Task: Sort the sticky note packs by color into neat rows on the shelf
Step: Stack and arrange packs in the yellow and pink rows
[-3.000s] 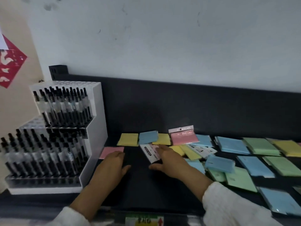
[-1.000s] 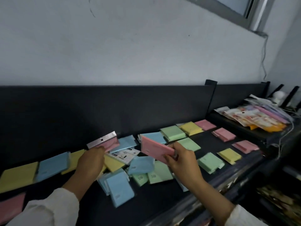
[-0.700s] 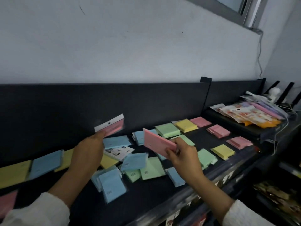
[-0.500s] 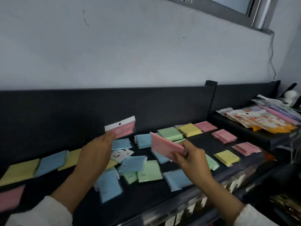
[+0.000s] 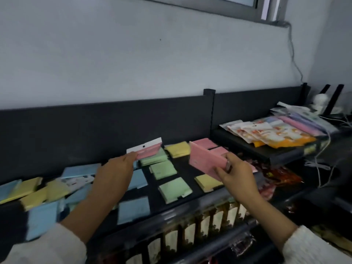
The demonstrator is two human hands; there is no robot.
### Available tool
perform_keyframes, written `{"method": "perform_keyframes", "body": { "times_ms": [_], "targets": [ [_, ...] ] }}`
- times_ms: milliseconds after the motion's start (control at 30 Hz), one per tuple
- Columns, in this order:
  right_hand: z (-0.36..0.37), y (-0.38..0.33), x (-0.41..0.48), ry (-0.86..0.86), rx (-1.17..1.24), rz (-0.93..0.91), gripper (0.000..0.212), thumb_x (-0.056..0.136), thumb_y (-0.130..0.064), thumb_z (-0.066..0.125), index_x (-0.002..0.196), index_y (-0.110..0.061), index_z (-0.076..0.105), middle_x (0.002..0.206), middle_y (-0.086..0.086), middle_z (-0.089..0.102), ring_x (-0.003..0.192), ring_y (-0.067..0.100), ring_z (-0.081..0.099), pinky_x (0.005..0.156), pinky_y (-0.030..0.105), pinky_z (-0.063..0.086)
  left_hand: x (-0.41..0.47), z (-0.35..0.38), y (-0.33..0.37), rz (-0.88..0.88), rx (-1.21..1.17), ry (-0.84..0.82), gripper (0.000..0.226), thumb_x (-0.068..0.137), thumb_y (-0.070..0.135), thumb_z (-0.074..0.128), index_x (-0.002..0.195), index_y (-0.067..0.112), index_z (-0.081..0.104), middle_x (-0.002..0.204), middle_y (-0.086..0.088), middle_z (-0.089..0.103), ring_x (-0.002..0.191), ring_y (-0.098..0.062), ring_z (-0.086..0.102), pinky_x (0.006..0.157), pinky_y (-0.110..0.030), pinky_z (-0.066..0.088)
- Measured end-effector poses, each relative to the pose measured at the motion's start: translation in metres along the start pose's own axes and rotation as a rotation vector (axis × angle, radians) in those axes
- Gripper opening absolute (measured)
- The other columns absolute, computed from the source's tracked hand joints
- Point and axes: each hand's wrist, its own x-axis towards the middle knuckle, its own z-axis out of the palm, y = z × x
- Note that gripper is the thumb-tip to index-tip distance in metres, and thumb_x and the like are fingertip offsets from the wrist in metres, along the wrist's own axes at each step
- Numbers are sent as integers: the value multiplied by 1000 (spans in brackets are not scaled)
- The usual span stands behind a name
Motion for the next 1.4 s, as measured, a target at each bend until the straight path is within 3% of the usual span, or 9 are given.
{"method": "perform_keyframes", "body": {
  "times_ms": [100, 300, 467, 600, 700, 800, 933, 1033, 1400],
  "targets": [
    [-20, 27, 0, -12, 19, 29, 17, 82, -16, 66, 93, -6, 58, 79, 13, 66, 74, 27, 62, 64, 46, 53, 12, 12, 34, 48, 13, -24, 53, 41, -16, 79, 89, 2, 67, 53, -10, 58, 37, -27, 52, 30, -22, 34],
    [-52, 64, 20, 5, 20, 56, 14, 82, -15, 68, 93, -10, 60, 74, 6, 65, 66, 20, 62, 61, 42, 54, 54, 25, 76, 76, -7, -13, 49, 47, -15, 78, 91, 2, 68, 56, -9, 61, 39, -25, 54, 31, -27, 42],
    [-62, 88, 70, -35, -33, 25, 15, 83, -15, 68, 94, -11, 59, 70, -6, 53, 63, 8, 50, 52, 24, 38, 89, 42, 87, 87, 10, -50, 45, 51, -11, 78, 91, 5, 66, 59, -10, 63, 41, -27, 55, 33, -29, 41],
    [-52, 98, 121, -167, -49, 41, 19, 82, -16, 68, 99, -10, 60, 88, 3, 62, 80, 18, 58, 62, 28, 44, 119, 60, 93, 105, 44, -85, 47, 50, -7, 81, 92, 7, 65, 62, -6, 62, 44, -23, 54, 38, -22, 27],
    [-37, 102, 155, -255, -86, 37, 16, 82, -16, 67, 90, -16, 54, 78, -6, 54, 75, 14, 51, 53, 15, 32, 145, 69, 100, 48, 37, -77, 42, 76, 5, 68, 116, 12, 57, 88, -6, 66, 70, -23, 59, 50, -29, 31],
    [-20, 109, 184, -299, -57, 64, 21, 82, -15, 67, 89, -18, 47, 79, -4, 51, 78, 17, 50, 55, 22, 34, 162, 79, 103, 16, 21, -95, 37, 89, 11, 50, 126, 16, 47, 103, -5, 62, 83, -22, 57, 58, -31, 31],
    [4, 122, 219, -359, -23, 107, 18, 87, -16, 60, 90, -17, 42, 81, -2, 51, 81, 21, 52, 68, 29, 38, 183, 98, 90, 48, 32, -60, 35, 75, 0, 64, 108, 10, 62, 78, -8, 66, 61, -26, 59, 46, -28, 29],
    [19, 126, 239, -389, 17, 128, 14, 90, -16, 55, 94, -16, 42, 77, -5, 49, 79, 19, 51, 60, 29, 36, 195, 108, 84, 80, 94, -84, 41, 59, -5, 75, 97, 8, 66, 64, -7, 64, 47, -24, 57, 40, -23, 25],
    [49, 142, 279, -643, 172, 138, 11, 89, -13, 53, 100, -11, 50, 88, 4, 57, 77, 15, 56, 61, 26, 45, 202, 132, 87, -41, 195, -165, 49, 47, -6, 81, 91, 12, 69, 59, 0, 63, 40, -16, 54, 36, -17, 21]
  ]
}}
